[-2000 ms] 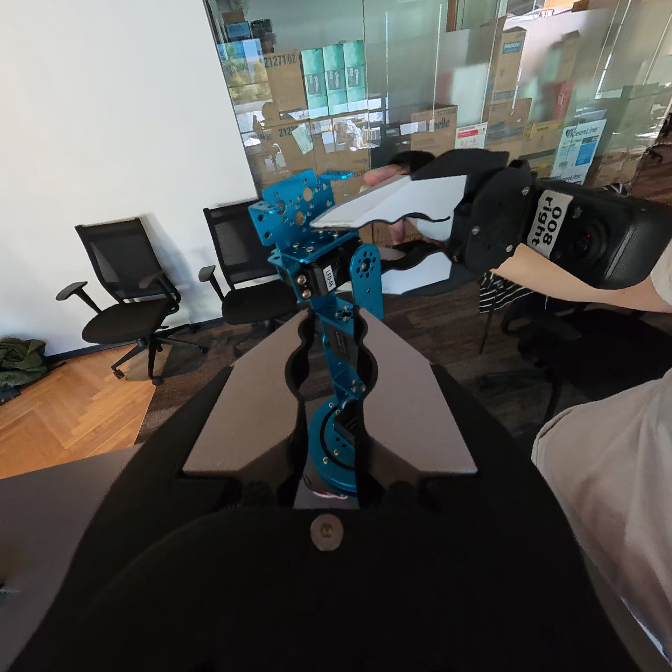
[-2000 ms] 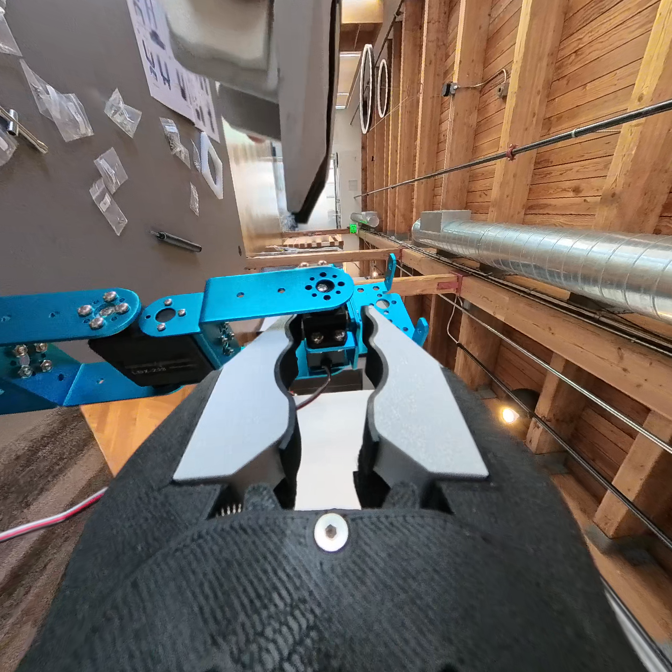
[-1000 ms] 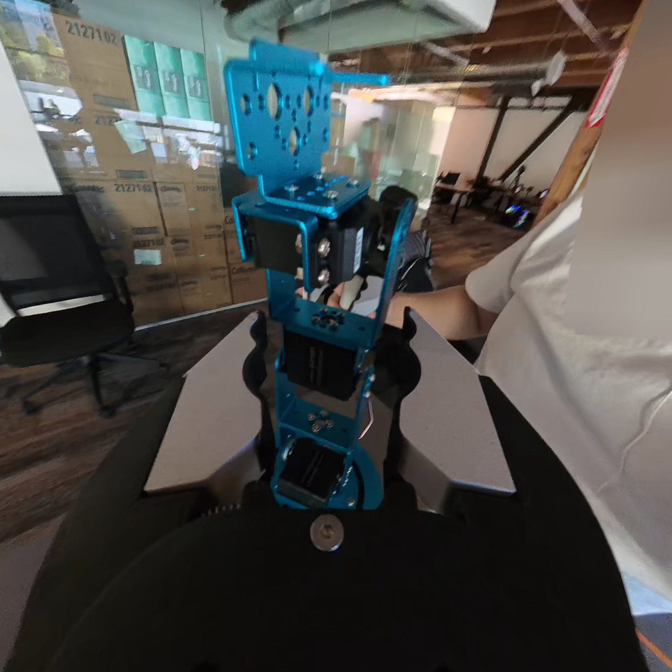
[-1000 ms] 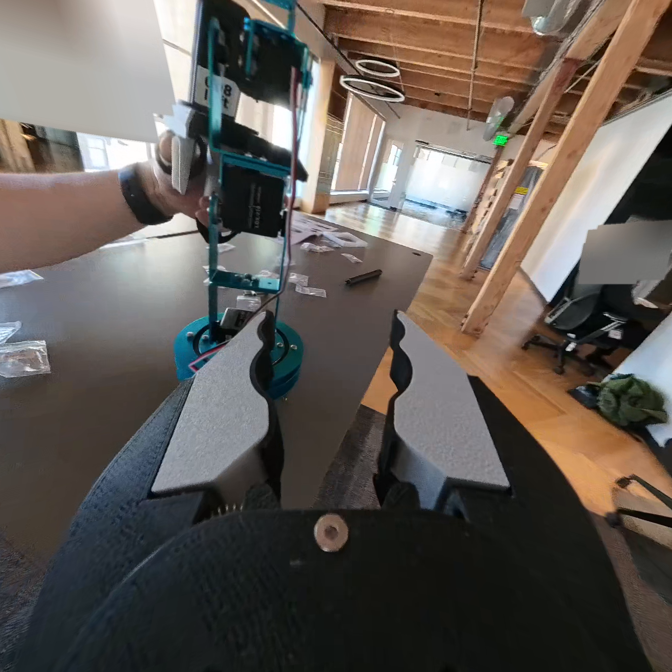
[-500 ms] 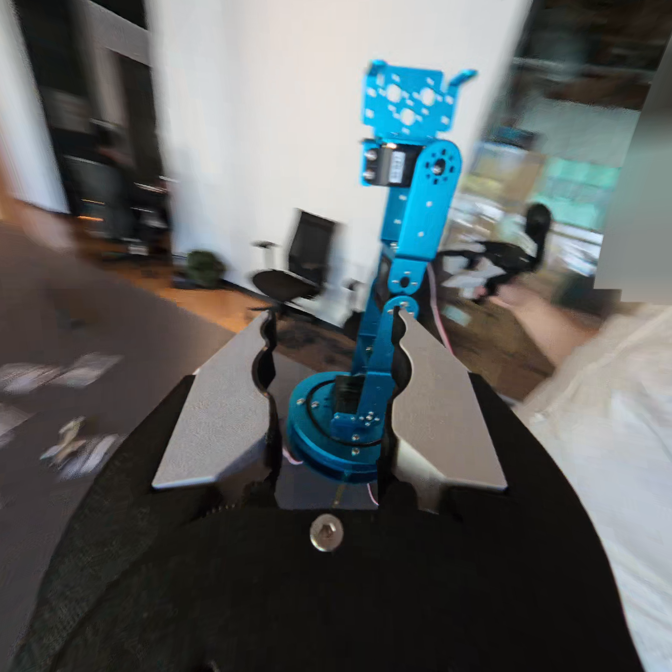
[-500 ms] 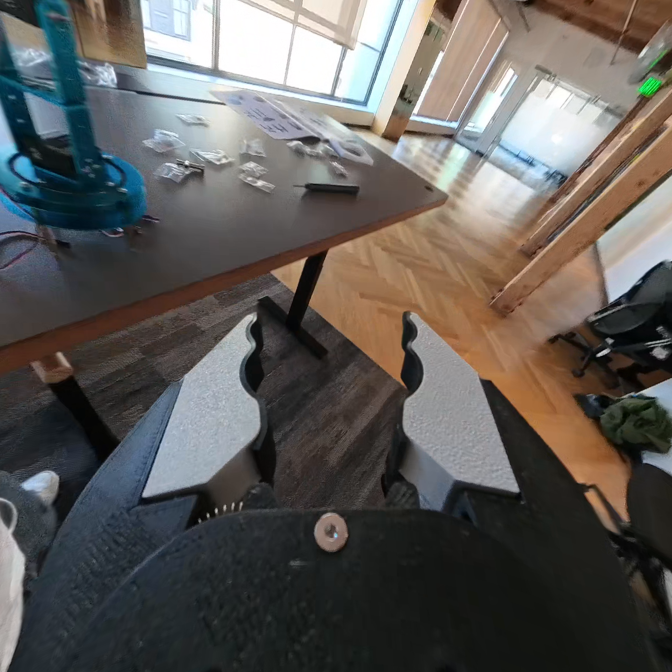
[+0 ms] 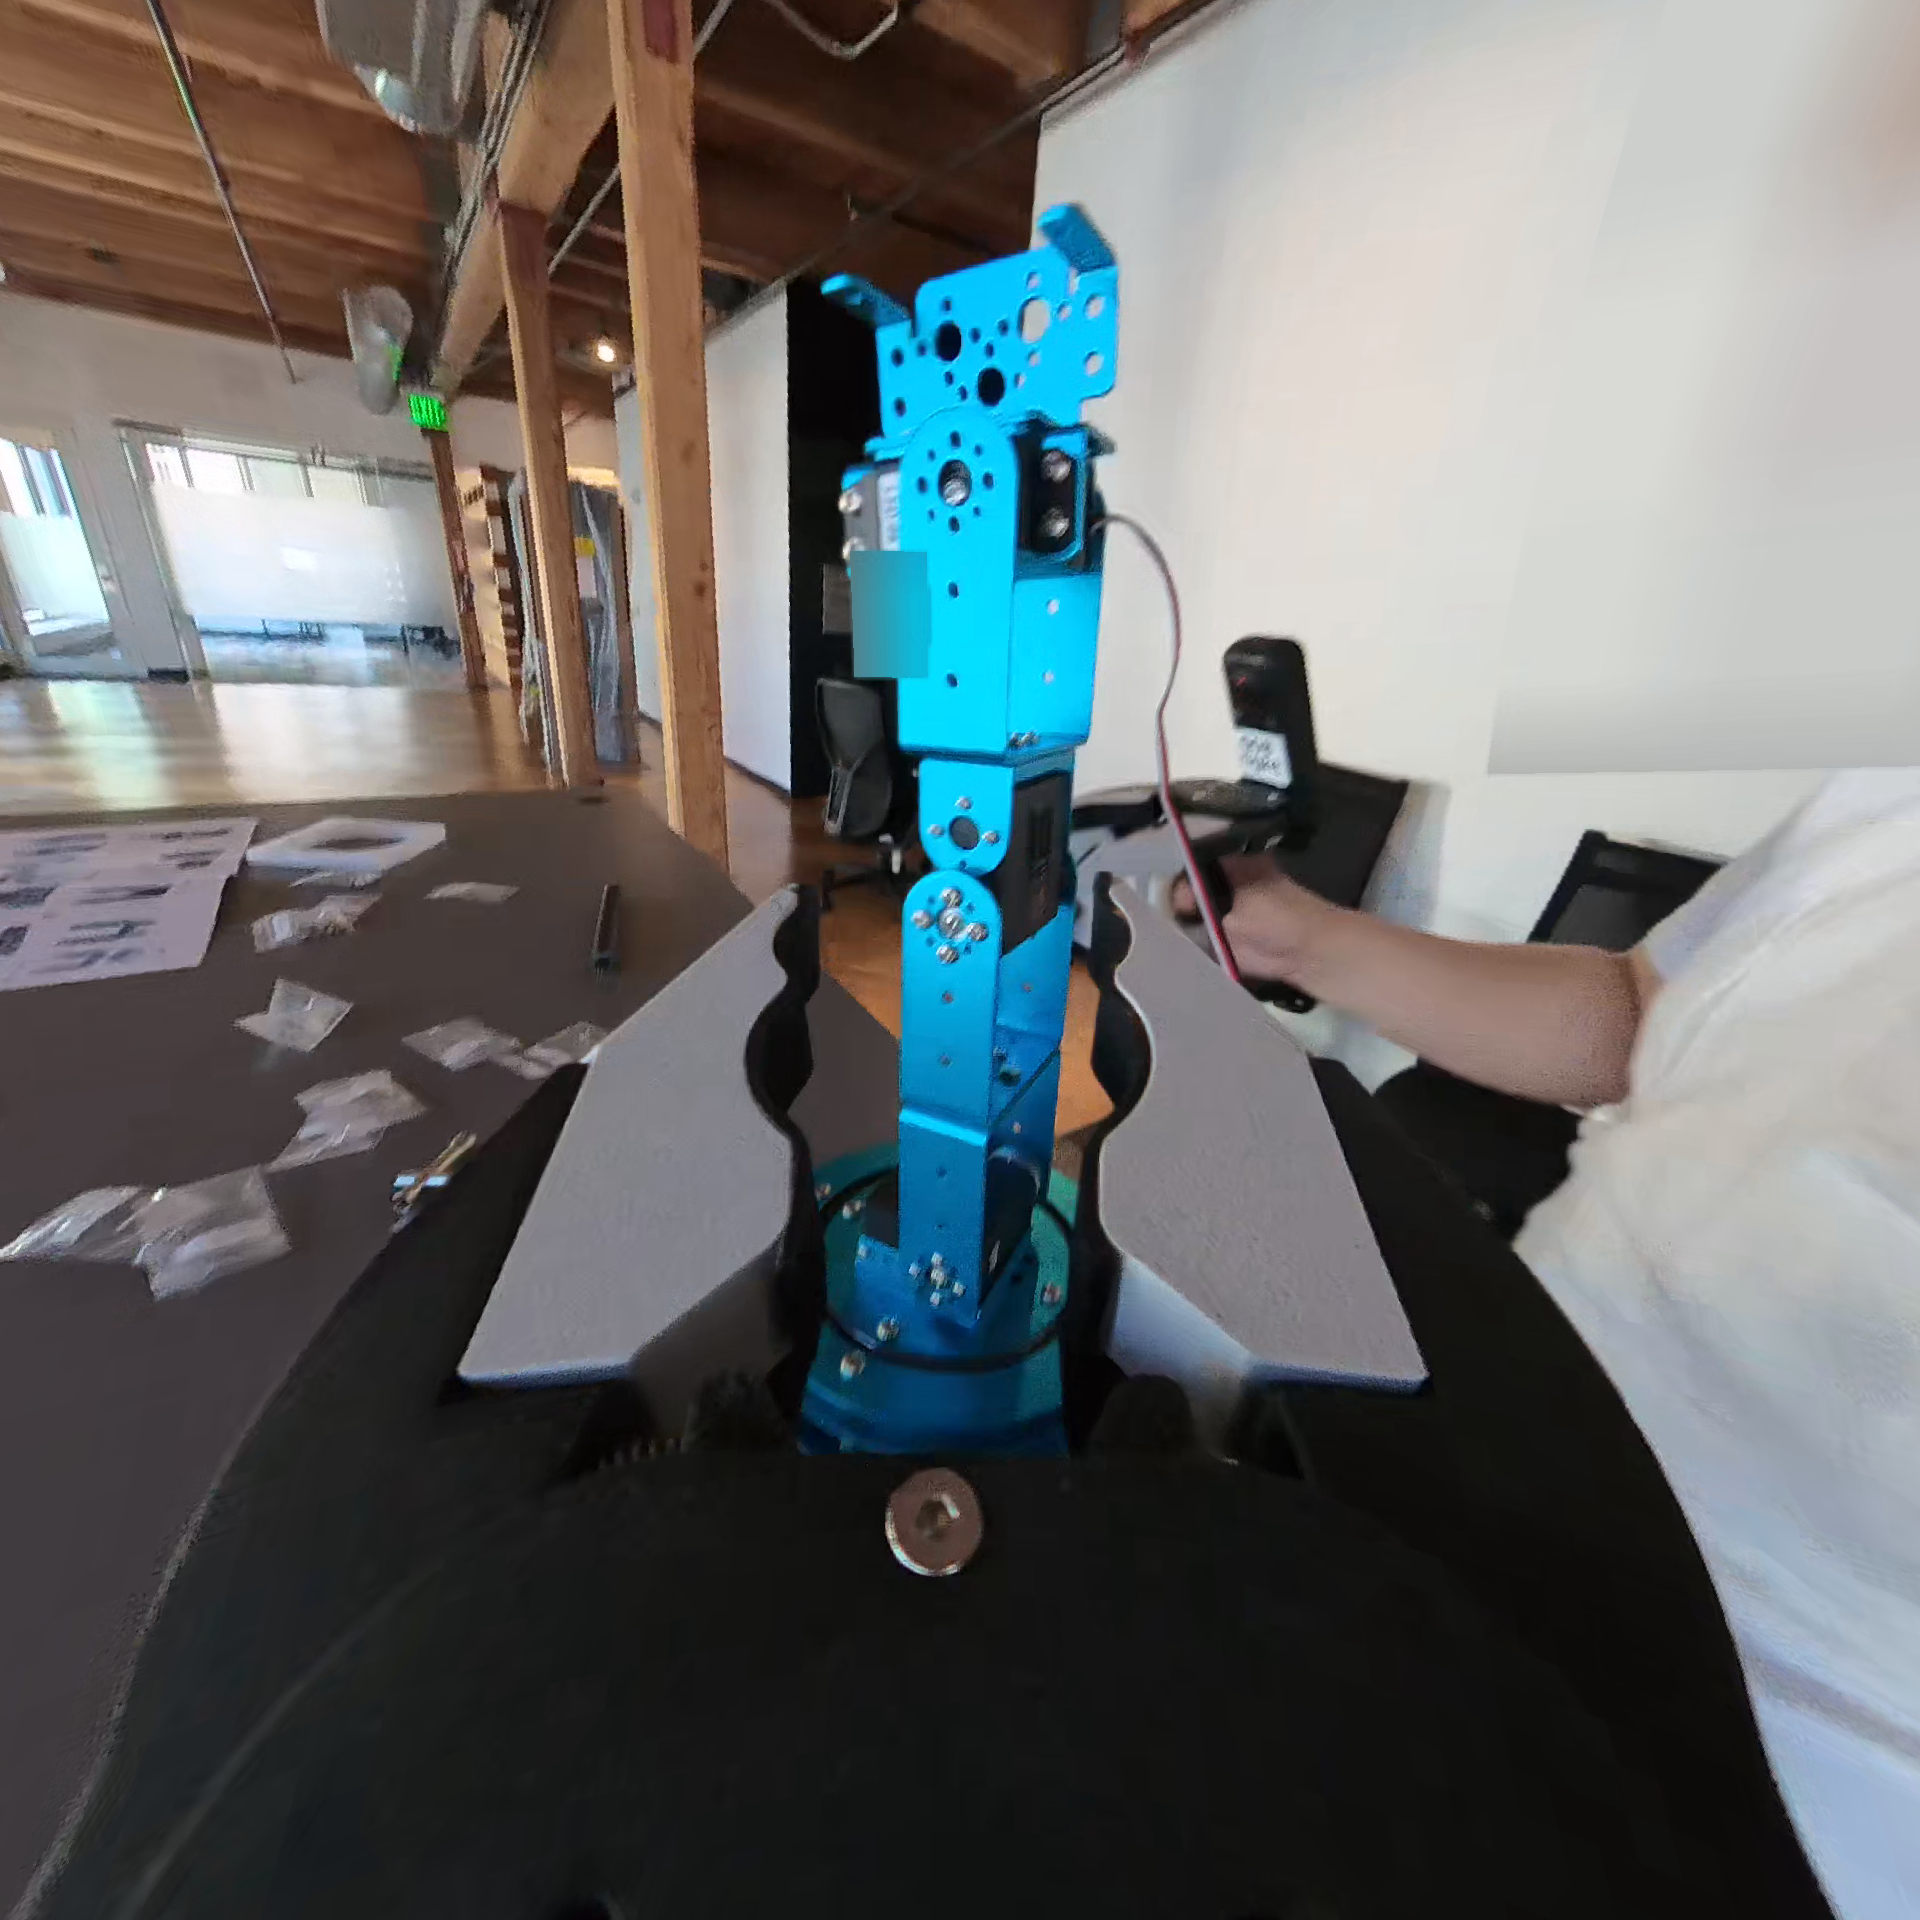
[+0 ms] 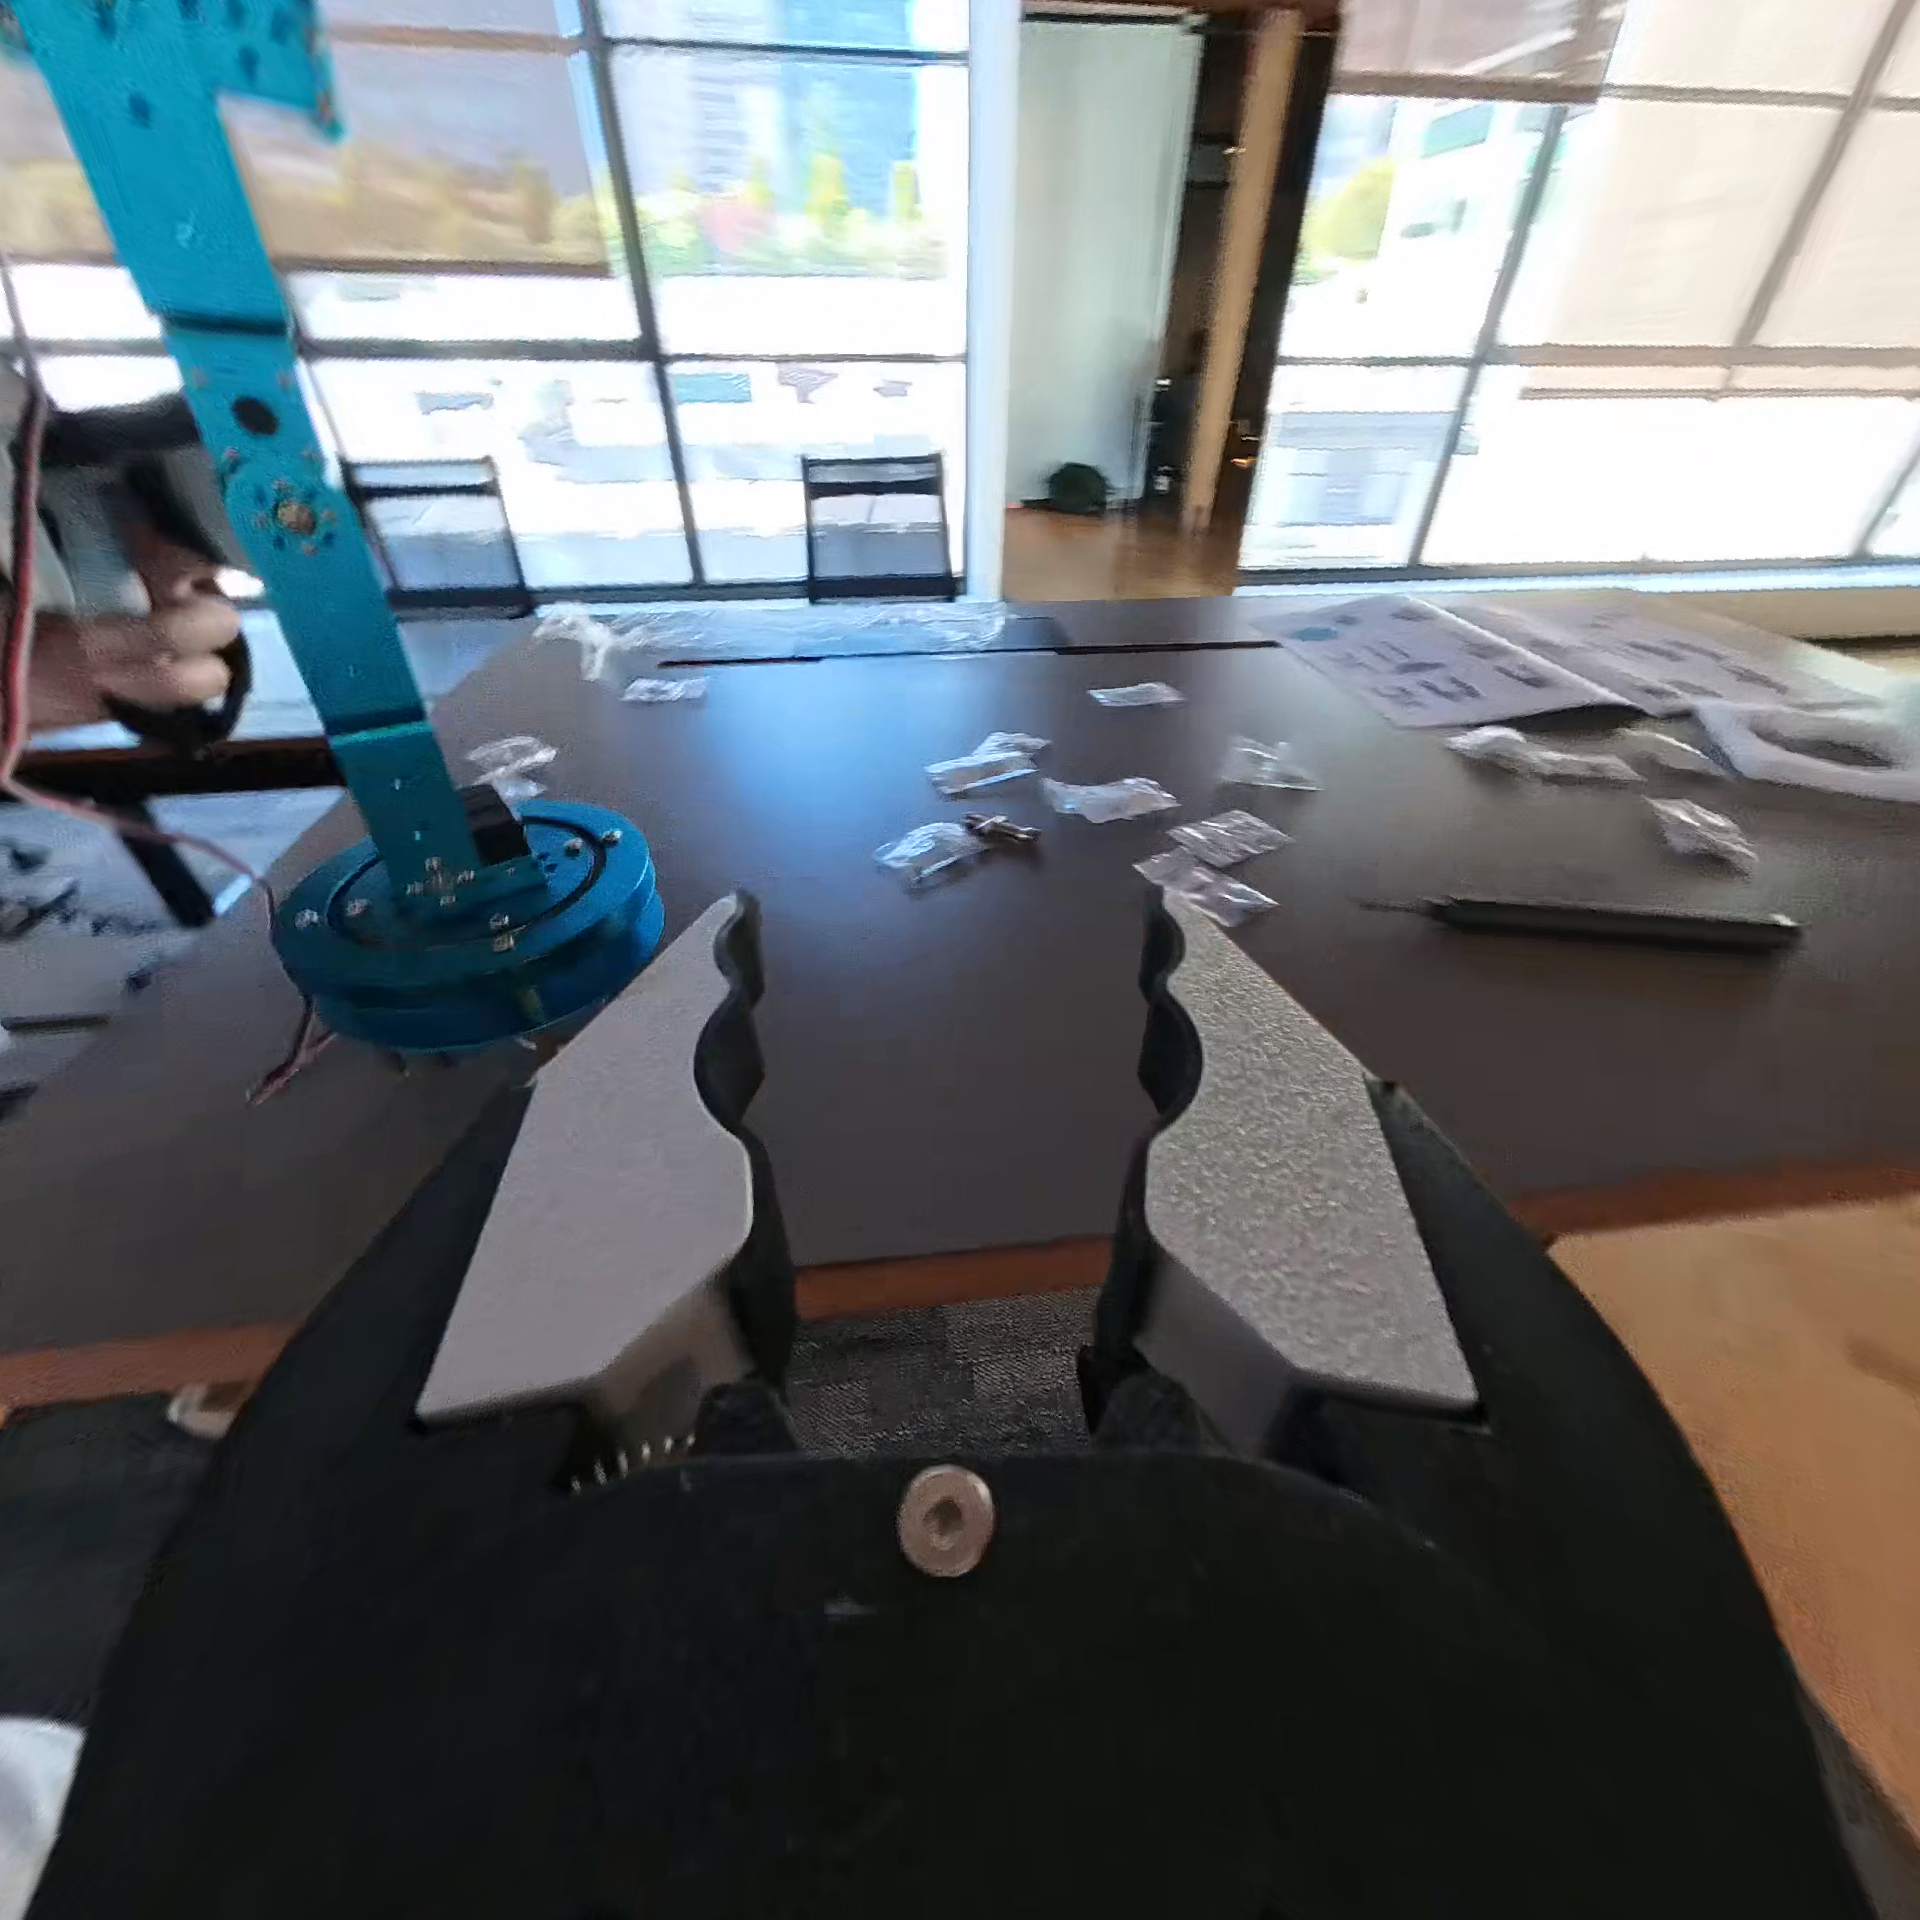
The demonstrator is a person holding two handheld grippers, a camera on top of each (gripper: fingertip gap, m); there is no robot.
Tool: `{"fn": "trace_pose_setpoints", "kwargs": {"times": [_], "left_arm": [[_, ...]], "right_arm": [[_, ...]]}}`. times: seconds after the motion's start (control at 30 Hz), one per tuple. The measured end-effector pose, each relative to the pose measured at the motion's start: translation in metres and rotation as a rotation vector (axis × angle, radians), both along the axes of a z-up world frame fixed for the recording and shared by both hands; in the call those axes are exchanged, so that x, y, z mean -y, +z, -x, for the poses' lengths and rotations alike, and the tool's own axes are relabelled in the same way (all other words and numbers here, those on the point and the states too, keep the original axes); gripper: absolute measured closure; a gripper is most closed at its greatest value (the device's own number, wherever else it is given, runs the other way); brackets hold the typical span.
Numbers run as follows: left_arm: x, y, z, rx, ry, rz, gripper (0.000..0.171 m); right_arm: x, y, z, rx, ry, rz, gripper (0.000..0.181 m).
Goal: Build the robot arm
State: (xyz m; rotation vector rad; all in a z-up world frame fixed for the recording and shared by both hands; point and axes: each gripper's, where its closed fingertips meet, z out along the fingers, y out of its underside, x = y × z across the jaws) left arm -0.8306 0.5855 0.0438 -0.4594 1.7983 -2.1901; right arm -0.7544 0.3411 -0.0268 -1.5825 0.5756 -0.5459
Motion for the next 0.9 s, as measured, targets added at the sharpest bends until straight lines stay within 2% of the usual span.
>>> {"fn": "trace_pose_setpoints", "kwargs": {"times": [0.1,0.2,0.33,0.47,0.5,0.57,0.63,0.77,0.83,0.9], "left_arm": [[0.012,-0.003,-0.009,0.007,0.073,-0.035,0.117],[0.024,-0.008,-0.015,-0.019,0.077,-0.1,0.11],[0.04,-0.014,-0.016,-0.105,-0.021,-0.129,0.112],[0.039,-0.012,-0.029,-0.137,0.093,-0.134,0.11],[0.039,-0.011,-0.029,-0.151,0.113,-0.115,0.108],[0.042,-0.011,-0.025,-0.18,0.125,-0.087,0.116],[0.038,-0.018,-0.021,-0.208,0.175,-0.09,0.115],[0.013,-0.009,-0.017,-0.221,0.354,0.124,0.118],[0.007,-0.01,-0.011,-0.188,0.462,0.154,0.12],[0.011,-0.016,-0.002,-0.159,0.509,0.143,0.117]], "right_arm": [[-0.004,-0.014,0.003,0.017,0.106,0.024,0.11],[0.031,-0.035,-0.005,-0.012,0.15,0.029,0.113],[0.087,-0.073,-0.032,-0.192,0.24,0.083,0.112],[0.111,-0.072,-0.073,-0.153,0.406,0.149,0.113],[0.108,-0.069,-0.082,-0.141,0.464,0.158,0.113],[0.094,-0.065,-0.091,-0.141,0.599,0.167,0.113],[0.073,-0.064,-0.089,-0.144,0.726,0.176,0.113],[0.028,-0.052,-0.055,-0.119,0.93,0.144,0.112],[0.005,-0.043,-0.041,-0.095,0.965,0.109,0.113],[-0.023,-0.022,-0.022,-0.129,0.997,0.011,0.113]]}}
